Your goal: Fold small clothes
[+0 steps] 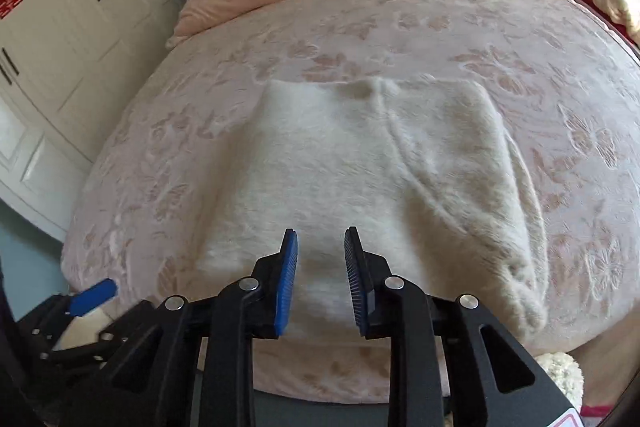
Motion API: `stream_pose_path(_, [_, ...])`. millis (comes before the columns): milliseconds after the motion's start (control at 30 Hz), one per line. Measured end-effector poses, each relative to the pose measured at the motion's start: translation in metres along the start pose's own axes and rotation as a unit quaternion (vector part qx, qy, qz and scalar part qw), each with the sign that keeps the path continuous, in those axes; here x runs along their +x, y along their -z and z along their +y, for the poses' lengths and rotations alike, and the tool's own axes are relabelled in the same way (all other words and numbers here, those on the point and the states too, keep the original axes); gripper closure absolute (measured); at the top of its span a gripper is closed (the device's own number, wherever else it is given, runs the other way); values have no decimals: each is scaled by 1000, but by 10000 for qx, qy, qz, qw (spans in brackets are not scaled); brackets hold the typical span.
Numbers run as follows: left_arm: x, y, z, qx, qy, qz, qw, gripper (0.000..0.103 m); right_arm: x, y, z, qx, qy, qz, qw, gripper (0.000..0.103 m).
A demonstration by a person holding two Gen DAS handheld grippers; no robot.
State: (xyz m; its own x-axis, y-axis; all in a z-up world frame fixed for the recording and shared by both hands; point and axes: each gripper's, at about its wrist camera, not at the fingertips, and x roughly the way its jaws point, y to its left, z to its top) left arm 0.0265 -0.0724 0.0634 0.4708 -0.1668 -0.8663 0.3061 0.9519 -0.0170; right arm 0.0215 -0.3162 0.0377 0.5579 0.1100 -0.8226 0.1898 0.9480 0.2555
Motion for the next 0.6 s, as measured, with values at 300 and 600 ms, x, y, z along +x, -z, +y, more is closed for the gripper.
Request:
stream_pose_path(300, [-5, -32, -43, 297, 378, -278, 9985, 38, -36, -43, -60, 769, -236, -598, 9950, 84])
stream_pose_path(600, [54, -41, -83, 353, 258, 290, 9986, 38, 11, -45, -97, 752, 276, 24, 9968, 75])
